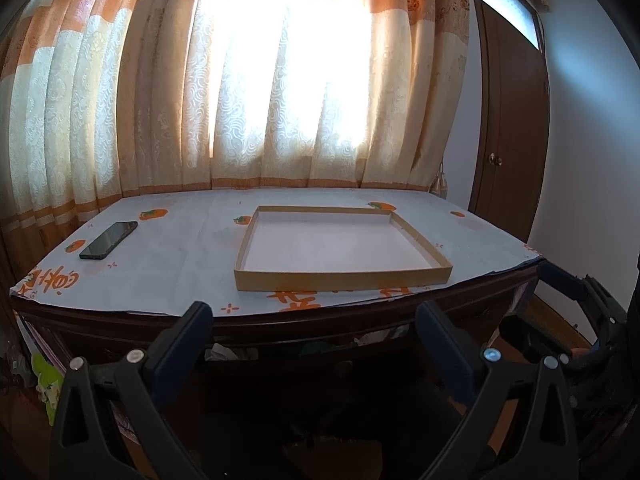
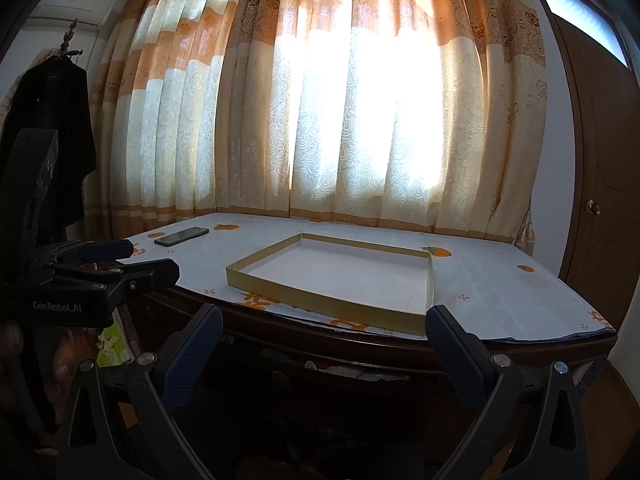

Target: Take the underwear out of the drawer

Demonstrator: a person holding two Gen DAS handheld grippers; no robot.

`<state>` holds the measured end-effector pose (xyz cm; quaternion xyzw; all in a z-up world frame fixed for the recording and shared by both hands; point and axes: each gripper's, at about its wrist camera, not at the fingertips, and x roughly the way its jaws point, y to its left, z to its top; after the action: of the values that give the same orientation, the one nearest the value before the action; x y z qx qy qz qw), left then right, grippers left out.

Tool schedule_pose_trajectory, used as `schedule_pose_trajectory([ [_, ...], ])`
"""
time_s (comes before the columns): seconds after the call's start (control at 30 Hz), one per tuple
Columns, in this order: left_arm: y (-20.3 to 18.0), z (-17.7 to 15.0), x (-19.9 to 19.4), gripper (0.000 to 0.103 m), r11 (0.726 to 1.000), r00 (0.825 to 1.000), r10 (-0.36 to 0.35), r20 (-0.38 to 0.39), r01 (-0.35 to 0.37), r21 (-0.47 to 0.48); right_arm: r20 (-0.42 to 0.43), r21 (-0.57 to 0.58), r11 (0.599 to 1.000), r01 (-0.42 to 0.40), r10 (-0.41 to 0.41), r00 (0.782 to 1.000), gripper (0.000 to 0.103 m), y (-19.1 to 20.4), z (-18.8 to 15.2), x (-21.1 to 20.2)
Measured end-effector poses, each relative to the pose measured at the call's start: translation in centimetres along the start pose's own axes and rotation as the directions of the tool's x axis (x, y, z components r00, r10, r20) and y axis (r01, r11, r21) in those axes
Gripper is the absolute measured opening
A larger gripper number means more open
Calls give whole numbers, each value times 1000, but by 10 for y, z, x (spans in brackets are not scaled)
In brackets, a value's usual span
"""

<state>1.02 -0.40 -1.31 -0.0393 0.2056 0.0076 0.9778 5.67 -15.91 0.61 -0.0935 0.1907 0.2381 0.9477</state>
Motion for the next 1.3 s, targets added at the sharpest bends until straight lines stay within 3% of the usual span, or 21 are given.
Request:
schedule_pose_trajectory([
  [0.47, 9, -19, 40, 103, 1000, 997, 23, -67, -24, -14, 36, -57, 998, -20, 22, 999, 102, -13, -35, 41],
  [0.6, 13, -25, 50, 103, 999, 993, 27, -116, -31, -32, 83, -54, 998, -43, 47, 995, 102, -19, -49, 55],
  [0.83, 20, -31, 61, 103, 996, 992, 9, -126, -21, -89, 200, -132, 991, -22, 48, 979, 102, -22, -60, 81],
  [1.3, 26, -36, 66, 103, 994, 988, 13, -155, -30, -104, 263, -193, 981, -25, 76, 962, 102, -25, -72, 118],
])
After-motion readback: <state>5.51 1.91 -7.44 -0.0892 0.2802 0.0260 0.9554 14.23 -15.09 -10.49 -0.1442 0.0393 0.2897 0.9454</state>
